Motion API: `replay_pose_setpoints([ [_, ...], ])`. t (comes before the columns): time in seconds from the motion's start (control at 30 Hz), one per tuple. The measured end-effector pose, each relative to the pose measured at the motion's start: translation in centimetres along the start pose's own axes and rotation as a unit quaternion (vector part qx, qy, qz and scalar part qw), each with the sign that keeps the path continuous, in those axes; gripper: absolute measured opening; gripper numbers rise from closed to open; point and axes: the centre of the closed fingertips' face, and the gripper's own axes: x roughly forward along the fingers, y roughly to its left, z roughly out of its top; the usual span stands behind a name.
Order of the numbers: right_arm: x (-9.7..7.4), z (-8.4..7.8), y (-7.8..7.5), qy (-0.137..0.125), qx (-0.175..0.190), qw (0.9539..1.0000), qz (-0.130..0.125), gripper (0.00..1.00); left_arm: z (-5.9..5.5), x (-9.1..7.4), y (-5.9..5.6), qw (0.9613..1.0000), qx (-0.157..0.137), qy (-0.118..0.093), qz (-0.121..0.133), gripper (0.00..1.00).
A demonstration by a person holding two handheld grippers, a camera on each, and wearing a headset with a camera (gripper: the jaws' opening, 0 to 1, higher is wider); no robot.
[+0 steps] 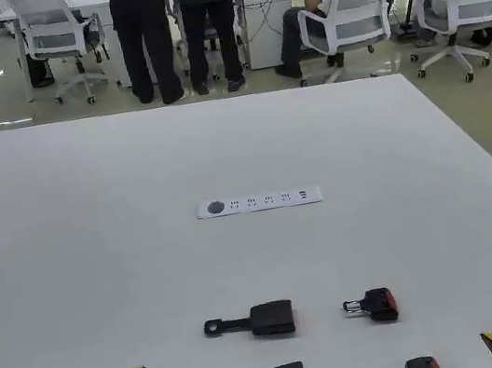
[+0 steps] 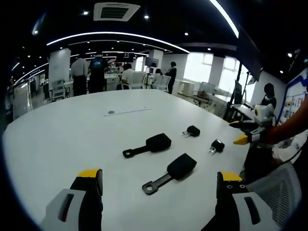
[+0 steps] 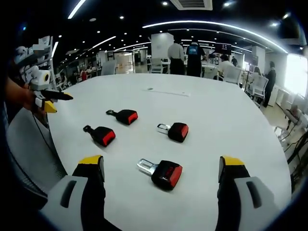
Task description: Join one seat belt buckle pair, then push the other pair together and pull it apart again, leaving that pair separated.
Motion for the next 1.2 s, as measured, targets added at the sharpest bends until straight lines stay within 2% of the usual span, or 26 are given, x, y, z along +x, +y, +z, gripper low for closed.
replay_pose_setpoints([
  [0.47, -0.18, 0.20, 0.21, -0.001, 0.002, 1.0000, 0.000, 0.99, -0.24, -0.07, 0.31, 1.0000, 0.001, 0.002, 0.000, 1.00],
  [0.87, -0.35, 0.47, 0.29, -0.004, 0.001, 1.0000, -0.001, 0.99, -0.02, -0.22, 0.13, 1.0000, 0.006, 0.003, -0.001, 1.00],
  [1.2, -0.65, 0.26, 0.29, -0.005, 0.002, 1.0000, 0.000, 0.98, -0.36, -0.20, 0.21, 1.0000, 0.005, 0.002, 0.000, 1.00],
])
